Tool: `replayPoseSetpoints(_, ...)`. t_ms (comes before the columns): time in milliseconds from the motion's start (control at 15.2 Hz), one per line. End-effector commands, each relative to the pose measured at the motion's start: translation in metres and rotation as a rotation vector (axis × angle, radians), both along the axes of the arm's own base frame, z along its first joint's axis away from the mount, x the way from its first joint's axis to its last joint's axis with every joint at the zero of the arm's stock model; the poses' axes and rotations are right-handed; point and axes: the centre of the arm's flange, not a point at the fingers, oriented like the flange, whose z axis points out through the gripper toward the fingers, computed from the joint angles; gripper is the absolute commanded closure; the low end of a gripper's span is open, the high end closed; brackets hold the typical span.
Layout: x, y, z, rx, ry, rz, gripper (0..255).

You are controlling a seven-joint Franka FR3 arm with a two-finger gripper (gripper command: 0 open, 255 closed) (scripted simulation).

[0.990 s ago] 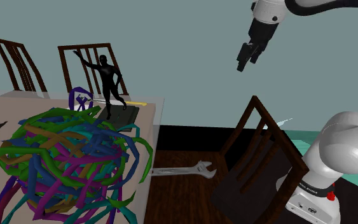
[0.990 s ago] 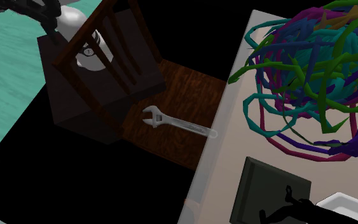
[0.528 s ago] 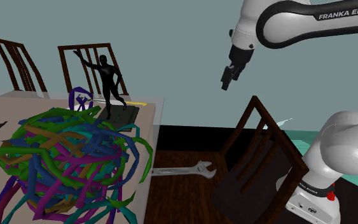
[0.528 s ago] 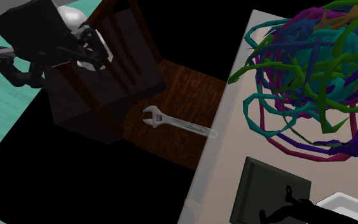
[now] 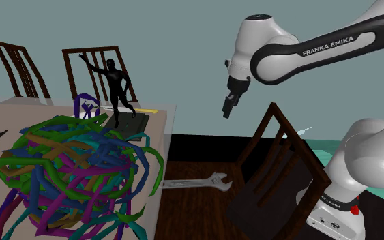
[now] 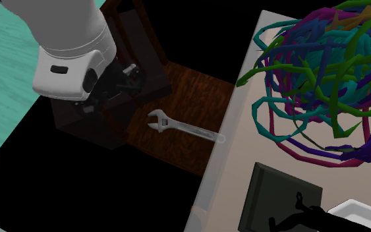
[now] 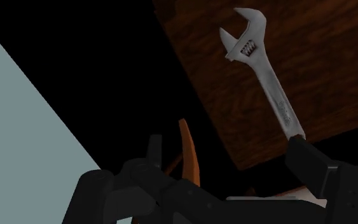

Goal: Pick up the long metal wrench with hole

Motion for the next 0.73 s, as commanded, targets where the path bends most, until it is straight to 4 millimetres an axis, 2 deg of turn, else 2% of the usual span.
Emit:
replayPoseSetpoints(0,0.007,0.01,-0.025,0.003,0.009,0.038,0)
replayPoseSetpoints(660,0.031,0.065,-0.14,0.014,0.06,0.223,0)
